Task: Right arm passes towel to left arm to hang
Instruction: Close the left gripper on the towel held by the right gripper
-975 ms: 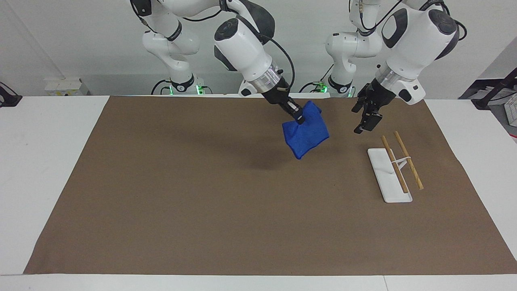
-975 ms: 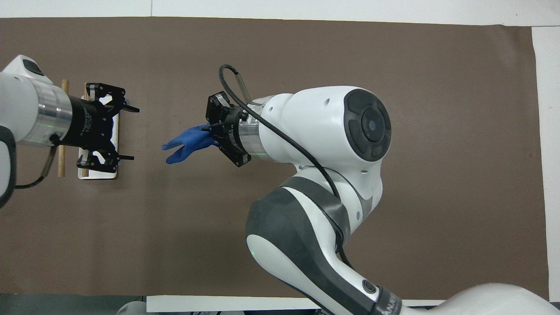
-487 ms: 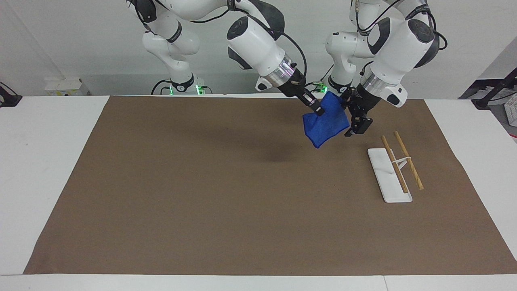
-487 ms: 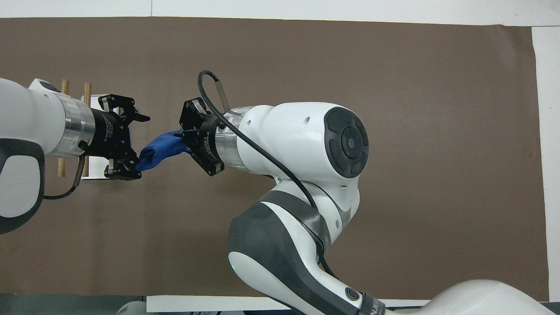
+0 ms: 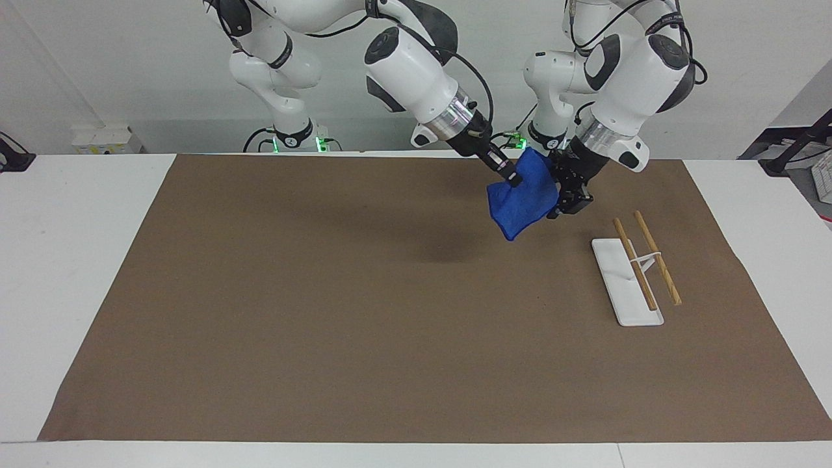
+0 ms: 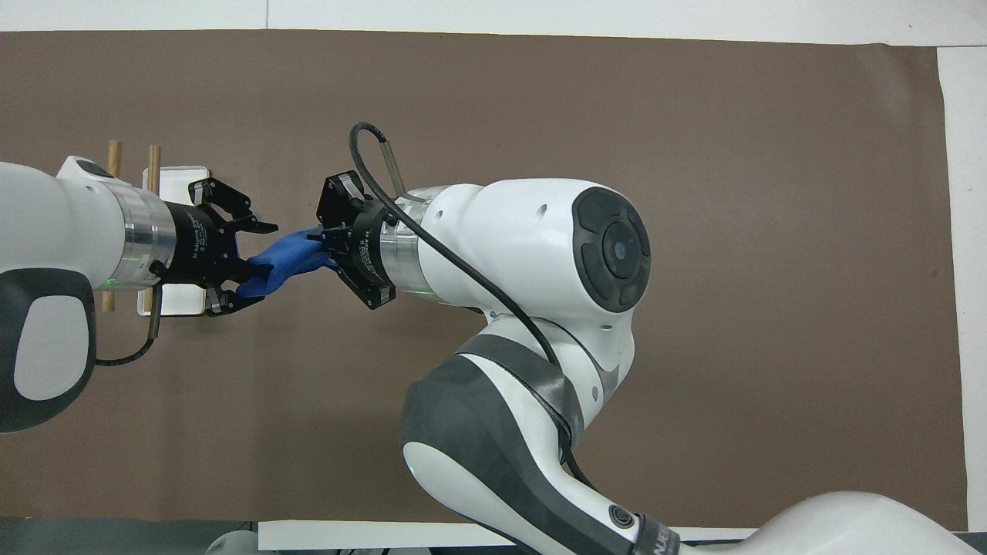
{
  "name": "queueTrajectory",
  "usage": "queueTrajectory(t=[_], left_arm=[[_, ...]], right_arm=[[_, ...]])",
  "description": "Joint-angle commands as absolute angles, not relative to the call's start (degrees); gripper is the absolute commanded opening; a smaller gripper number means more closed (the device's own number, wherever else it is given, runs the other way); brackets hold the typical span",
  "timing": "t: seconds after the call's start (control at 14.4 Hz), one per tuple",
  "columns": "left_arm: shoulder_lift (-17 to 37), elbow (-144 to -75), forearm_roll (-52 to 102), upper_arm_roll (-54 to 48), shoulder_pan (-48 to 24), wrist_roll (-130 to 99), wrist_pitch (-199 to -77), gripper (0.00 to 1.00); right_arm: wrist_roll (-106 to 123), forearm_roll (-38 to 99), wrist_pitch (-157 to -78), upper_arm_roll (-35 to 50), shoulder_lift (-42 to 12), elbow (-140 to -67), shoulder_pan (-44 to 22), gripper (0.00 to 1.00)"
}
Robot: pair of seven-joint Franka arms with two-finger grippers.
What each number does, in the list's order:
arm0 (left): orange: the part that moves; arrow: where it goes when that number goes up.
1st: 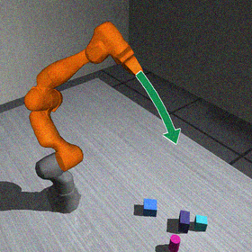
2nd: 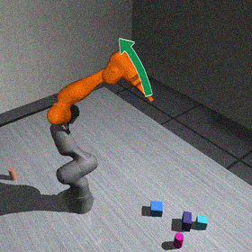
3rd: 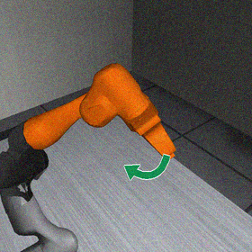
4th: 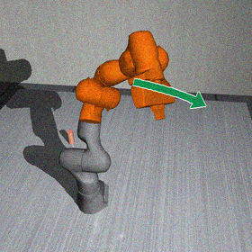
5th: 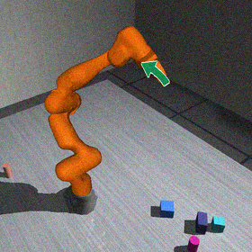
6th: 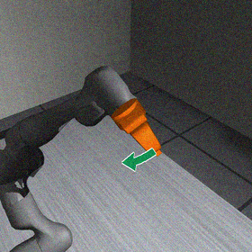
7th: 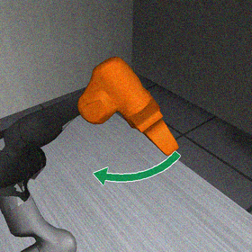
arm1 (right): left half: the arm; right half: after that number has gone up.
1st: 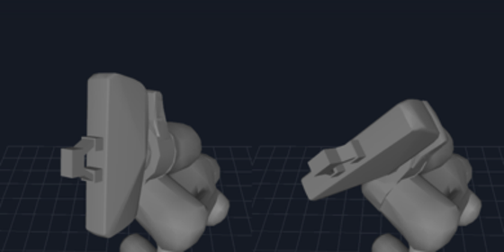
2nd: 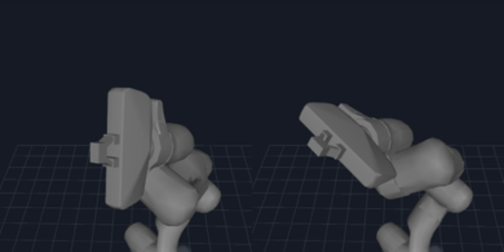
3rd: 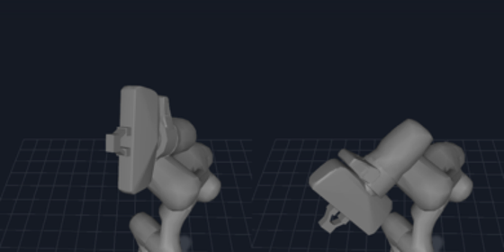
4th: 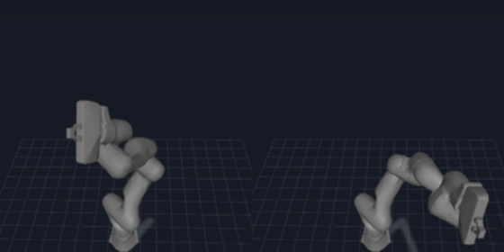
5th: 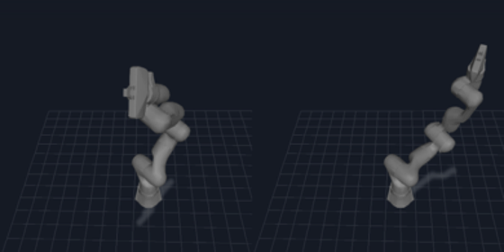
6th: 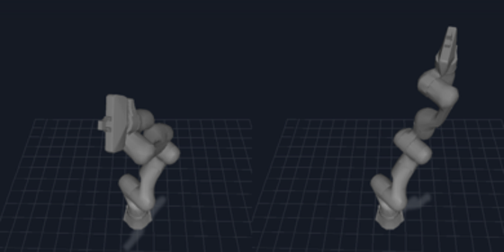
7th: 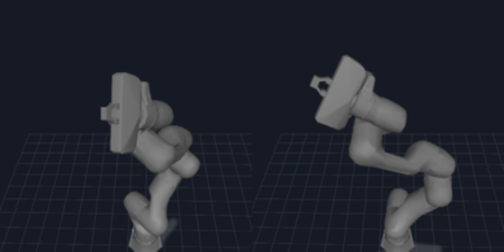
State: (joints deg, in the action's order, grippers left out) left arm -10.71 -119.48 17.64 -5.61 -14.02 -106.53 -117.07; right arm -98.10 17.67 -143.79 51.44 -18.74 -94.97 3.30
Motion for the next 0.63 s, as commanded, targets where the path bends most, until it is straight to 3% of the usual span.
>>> queueTrajectory(t=[0.0, 0.07, 0.14, 0.42, 0.49, 0.56], left_arm=[[-12.7, -121.7, 18.8, -4.9, -15.0, -106.4, -118.6, 0.14], [-12.7, -121.7, 18.9, -4.9, -15.0, -106.1, -118.6, 0.03], [-12.7, -121.7, 18.8, -4.9, -15.0, -105.6, -118.7, 0.01], [-12.7, -121.6, 18.8, -4.9, -15.0, -105.3, -118.7, 0.00], [-12.7, -121.6, 18.8, -4.9, -15.0, -104.3, -118.9, 0.00], [-12.7, -121.6, 18.8, -4.9, -14.9, -103.2, -119.0, 0.00]], right_arm=[[-98.3, 18.4, -143.2, 52.6, -19.7, -94.0, 4.0, 0.00], [-98.3, 18.4, -143.2, 52.6, -19.6, -94.0, 4.0, 0.00], [-98.3, 18.4, -143.2, 52.6, -19.6, -94.0, 4.0, 0.00], [-98.3, 18.1, -143.2, 52.6, -19.6, -94.0, 4.0, 0.00], [-98.4, 18.2, -142.8, 52.5, -19.5, -94.0, 4.0, 0.18], [-98.4, 18.2, -141.6, 52.3, -19.3, -94.0, 4.1, 0.57]])
